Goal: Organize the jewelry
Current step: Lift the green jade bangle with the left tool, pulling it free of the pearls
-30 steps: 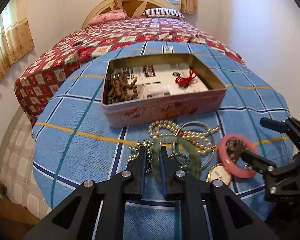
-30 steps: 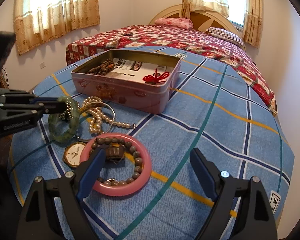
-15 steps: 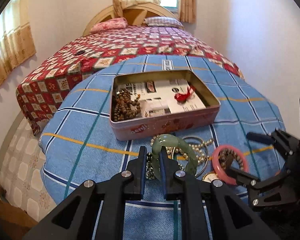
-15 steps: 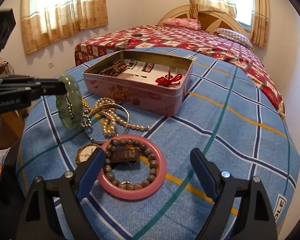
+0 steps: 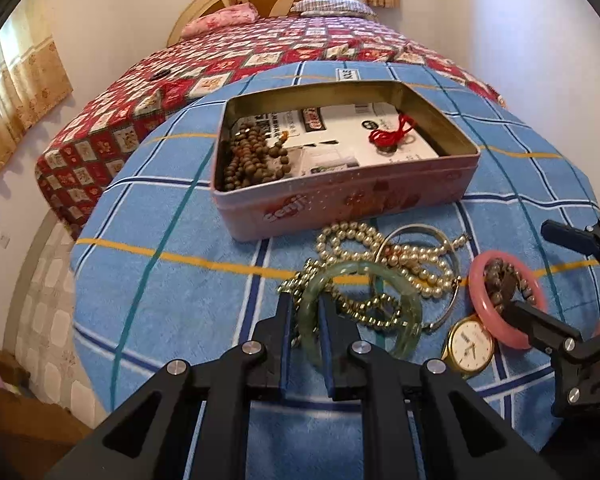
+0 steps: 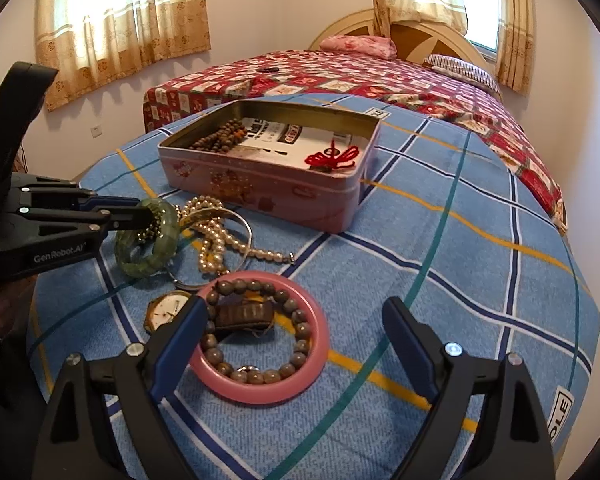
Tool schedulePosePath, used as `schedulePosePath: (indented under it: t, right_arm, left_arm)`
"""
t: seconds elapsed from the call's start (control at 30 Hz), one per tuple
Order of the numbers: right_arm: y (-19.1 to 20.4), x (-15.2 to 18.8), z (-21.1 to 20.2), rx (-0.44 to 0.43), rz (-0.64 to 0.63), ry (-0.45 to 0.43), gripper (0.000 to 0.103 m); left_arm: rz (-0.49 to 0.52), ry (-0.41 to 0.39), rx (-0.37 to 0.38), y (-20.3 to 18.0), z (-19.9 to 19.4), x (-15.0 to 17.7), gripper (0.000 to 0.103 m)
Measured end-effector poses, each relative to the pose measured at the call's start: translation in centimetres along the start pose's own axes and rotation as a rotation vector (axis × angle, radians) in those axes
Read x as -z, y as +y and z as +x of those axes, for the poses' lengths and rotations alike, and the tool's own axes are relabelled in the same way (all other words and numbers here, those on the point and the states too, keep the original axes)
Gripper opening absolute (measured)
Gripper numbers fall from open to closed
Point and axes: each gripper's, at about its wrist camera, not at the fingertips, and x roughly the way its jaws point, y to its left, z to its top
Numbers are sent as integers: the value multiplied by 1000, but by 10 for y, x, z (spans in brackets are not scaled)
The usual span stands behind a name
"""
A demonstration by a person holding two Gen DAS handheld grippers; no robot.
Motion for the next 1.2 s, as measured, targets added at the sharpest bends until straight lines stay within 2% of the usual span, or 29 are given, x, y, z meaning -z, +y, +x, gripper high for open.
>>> schedulePosePath:
  t: [0.07,0.13,0.23,0.33,0.47,0.53,0.57,0.77,0.83,1.13,1.2]
  right_arm:
    - [0,0,-1,2,-3,-1,91]
    - [0,0,-1,-5,-3,-2,91]
    - [1,1,-3,-19,-9,-6,91]
    - [2,1,-4,-21,-15,-8,91]
    - [2,0,-7,-6,-21,-15,91]
    - [1,0,-7,-2,-16,-17,91]
    - [1,0,-6,-2,-15,-16,91]
    - [3,0,-7,-2,-26,-17,91]
    - [0,0,-8,0,-14,-21,91]
    - [4,-1,-8,-44,-18,-21,91]
    - [6,-2,-7,-61,-21,-14,97]
  left_arm:
    - [13,4,-17,-2,-5,3,14]
    - [9,22,-31,-3,-10,8,21]
    - [-31,33,-33,1,-11,17,45]
    - [-81,30,-25,6,-9,19,47]
    - [-93,18,-7,2,-13,21,47]
    - [-80,16,11,-2,-14,22,36]
    - [-74,22,18,-3,-13,23,24]
    - [-49,43,55,-10,-8,26,7]
    - [-36,25,45,-10,-13,23,6]
    - [-90,-65,51,8,-39,5,6]
    - [-89,-65,57,9,-39,5,6]
